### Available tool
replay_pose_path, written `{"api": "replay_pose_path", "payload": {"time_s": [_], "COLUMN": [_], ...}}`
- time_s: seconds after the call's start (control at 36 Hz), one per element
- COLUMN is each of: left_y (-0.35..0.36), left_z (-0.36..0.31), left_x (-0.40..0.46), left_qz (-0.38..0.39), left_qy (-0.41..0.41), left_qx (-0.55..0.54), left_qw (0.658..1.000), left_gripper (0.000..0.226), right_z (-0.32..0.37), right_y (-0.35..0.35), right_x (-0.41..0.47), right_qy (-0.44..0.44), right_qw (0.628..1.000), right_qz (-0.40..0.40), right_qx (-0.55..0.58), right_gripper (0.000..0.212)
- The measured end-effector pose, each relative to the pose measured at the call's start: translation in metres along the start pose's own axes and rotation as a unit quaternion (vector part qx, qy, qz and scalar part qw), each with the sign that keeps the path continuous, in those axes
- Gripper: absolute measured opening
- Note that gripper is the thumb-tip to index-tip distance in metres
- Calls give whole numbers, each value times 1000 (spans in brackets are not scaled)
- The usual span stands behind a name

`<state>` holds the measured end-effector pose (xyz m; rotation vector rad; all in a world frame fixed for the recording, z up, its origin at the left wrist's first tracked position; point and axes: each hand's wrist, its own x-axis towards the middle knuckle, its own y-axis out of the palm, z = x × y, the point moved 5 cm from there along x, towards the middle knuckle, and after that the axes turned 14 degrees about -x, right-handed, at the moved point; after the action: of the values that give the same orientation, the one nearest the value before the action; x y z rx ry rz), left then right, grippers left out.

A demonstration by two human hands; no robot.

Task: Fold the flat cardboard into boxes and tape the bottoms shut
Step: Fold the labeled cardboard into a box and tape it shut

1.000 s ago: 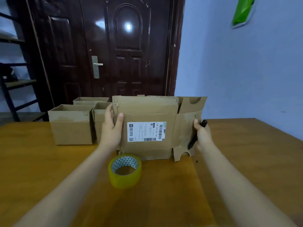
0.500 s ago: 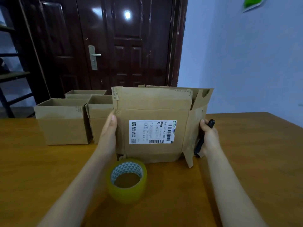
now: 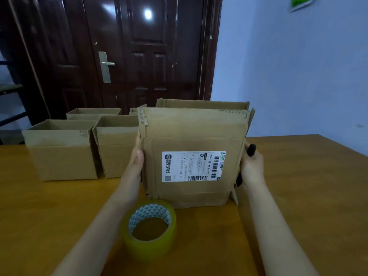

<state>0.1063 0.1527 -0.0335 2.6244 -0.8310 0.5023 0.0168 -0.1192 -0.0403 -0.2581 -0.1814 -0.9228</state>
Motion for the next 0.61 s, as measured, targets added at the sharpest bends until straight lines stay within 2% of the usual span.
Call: {"api": "replay_pose_path", "payload": {"time_s": [0.06,0.17,0.25,0.33,0.42,0.47,0.56,0.61], "left_y": [2,9,14,18,12,10,12,19], "left_z": [-1,-2,-4,-3,-4,-15,-42,-58], "left_x": [0,-1,1,2,9,16,29,37], "left_qz": [-1,30,44,63,55,30,-18,-22], "left_qy": [-3,7,14,30,98,143,204,248], "left_qx": [27,17,34,112,206,218,205,182], "left_qw": [1000,999,998,991,972,965,957,951], "left_gripper": [64,65,80,84,87,77,59,53], "right_z": [-1,2,6,5,3,2,2,4], "right_y": [2,2,0,-5,-10,-10,-8,-7], "right_x": [-2,-11,-18,-18,-16,-15,-17,-19], "right_qy": [3,13,49,78,97,104,111,114], "right_qw": [1000,1000,998,994,993,993,993,992], "right_qz": [-12,-15,-1,9,18,25,28,30], "right_qx": [-10,0,43,72,61,50,42,41], "right_gripper": [21,36,31,26,14,9,14,17]}}
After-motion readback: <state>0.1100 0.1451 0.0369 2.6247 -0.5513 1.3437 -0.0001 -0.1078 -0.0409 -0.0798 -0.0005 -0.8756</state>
